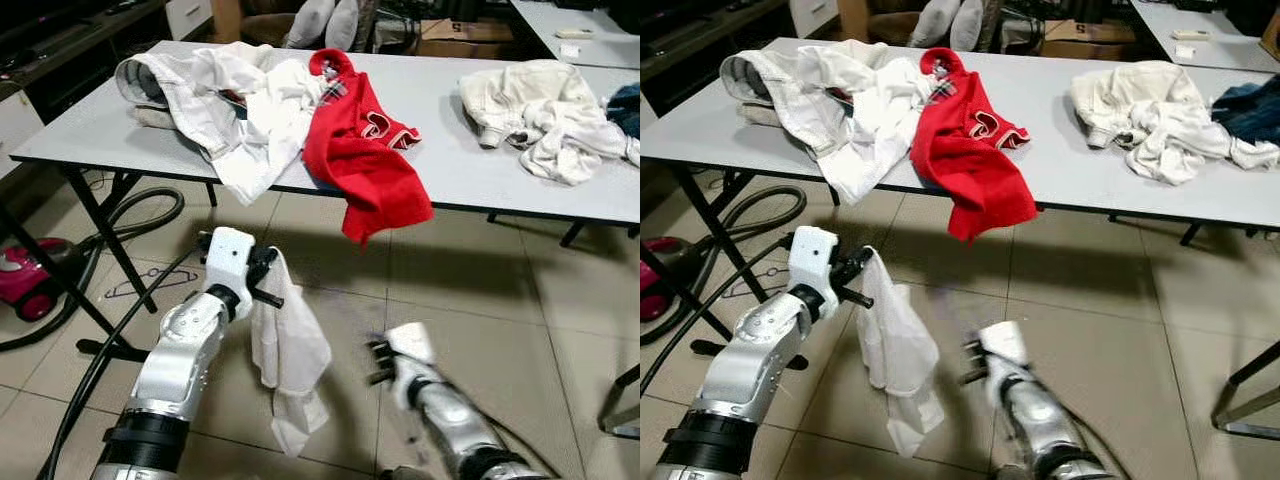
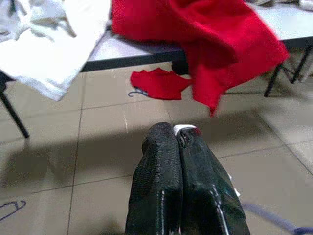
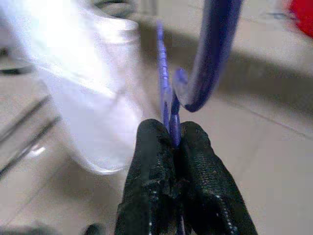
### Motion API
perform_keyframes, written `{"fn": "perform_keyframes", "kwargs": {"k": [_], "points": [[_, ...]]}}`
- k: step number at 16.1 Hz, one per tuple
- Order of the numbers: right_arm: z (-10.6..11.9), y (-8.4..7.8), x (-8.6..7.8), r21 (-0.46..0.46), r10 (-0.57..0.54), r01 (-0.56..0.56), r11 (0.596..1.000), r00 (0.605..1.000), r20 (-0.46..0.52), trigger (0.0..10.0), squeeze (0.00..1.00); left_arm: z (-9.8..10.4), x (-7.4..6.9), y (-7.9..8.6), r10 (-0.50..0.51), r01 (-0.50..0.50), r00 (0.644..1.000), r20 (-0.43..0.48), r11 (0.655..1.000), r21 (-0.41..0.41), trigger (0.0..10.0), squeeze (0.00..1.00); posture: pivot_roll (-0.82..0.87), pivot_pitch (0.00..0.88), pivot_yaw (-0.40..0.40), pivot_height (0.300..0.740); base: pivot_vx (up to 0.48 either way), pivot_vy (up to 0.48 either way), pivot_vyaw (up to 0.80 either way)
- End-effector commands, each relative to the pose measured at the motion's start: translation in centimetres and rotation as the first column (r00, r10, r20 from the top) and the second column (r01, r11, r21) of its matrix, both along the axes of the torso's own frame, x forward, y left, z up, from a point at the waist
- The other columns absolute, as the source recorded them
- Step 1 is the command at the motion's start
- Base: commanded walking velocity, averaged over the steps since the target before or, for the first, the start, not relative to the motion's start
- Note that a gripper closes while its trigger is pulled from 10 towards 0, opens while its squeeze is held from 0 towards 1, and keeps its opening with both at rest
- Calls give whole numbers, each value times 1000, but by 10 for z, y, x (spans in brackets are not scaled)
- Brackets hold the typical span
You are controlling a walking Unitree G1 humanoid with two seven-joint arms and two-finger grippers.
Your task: Hang hanger
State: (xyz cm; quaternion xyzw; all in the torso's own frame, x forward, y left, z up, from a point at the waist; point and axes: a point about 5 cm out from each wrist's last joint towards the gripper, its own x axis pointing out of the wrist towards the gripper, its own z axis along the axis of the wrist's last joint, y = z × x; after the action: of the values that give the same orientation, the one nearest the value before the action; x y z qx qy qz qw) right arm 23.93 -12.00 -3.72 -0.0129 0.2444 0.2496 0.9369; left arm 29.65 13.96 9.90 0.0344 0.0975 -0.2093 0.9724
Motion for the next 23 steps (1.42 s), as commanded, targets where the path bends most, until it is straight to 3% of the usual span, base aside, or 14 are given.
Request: {"fn": "perform_keyframes", "kwargs": {"k": [1, 2, 3, 4, 5, 7, 9, 13, 16, 19, 21, 23], "points": [[41, -33, 33, 63, 18, -32, 997, 977, 212, 10000, 0, 8, -1, 3, -5, 5, 1000, 29, 1000, 11, 10000, 0, -40, 0, 64, 740, 0, 0, 0], [79, -21, 42, 125, 38, -90, 988, 928, 371, 10000, 0, 11, -1, 7, 8, -9, 999, 35, 1000, 10, 10000, 0, -40, 0, 64, 740, 0, 0, 0], [111, -17, 36, 167, 20, -106, 980, 894, 448, 10000, 0, 13, 0, 12, 26, -26, 999, 40, 1000, 12, 10000, 0, -35, 0, 61, 740, 0, 0, 0], [132, -20, 32, 184, 2, -102, 978, 879, 477, 10000, 0, 13, -1, 14, 30, -31, 999, 41, 999, 13, 10000, 0, -34, 0, 58, 740, 0, 0, 0], [168, -24, 23, 192, -7, -110, 975, 851, 525, 10000, 0, 14, -1, 17, 39, -39, 998, 45, 999, 15, 10000, 0, -34, 0, 55, 740, 0, 0, 0], [196, -25, 10, 182, 13, -137, 974, 832, 554, 10000, 0, 15, 0, 20, 55, -56, 997, 47, 998, 15, 10000, 0, -36, 0, 46, 740, 0, 0, 0], [205, -31, -3, 160, 13, -117, 980, 843, 537, 10000, 0, 18, -2, 19, 65, -65, 996, 56, 998, 13, 10000, 0, -25, 0, 31, 740, 0, 0, 0], [209, -56, -18, 106, -211, 183, 977, 876, 434, 10000, 0, 34, -9, 17, 65, -67, 993, 102, 998, 8, 10000, 0, -4, 0, 10, 740, 0, 0, 0], [206, -64, -23, 73, -342, 343, 937, 848, 405, 10000, 0, 50, -8, 19, 113, -114, 982, 151, 993, -2, 10000, 0, 7, 0, -2, 740, 0, 0, 0], [206, -78, -17, 64, -464, 485, 872, 780, 419, 10000, 0, 71, 0, 12, 108, -100, 974, 199, 994, -50, 10000, 0, 1, 0, 9, 740, 0, 0, 0], [207, -81, -10, -15, -442, 511, 859, 757, 482, 10000, 0, 75, 6, 10, 100, -90, 973, 210, 994, -60, 10000, 0, -10, 0, 19, 740, 0, 0, 0], [211, -78, -6, 9, -436, 495, 869, 755, 489, 10000, 0, 82, 11, 7, 105, -88, 970, 221, 992, -86, 10000, 0, -13, 0, 22, 740, 152, 0, 0]]}}
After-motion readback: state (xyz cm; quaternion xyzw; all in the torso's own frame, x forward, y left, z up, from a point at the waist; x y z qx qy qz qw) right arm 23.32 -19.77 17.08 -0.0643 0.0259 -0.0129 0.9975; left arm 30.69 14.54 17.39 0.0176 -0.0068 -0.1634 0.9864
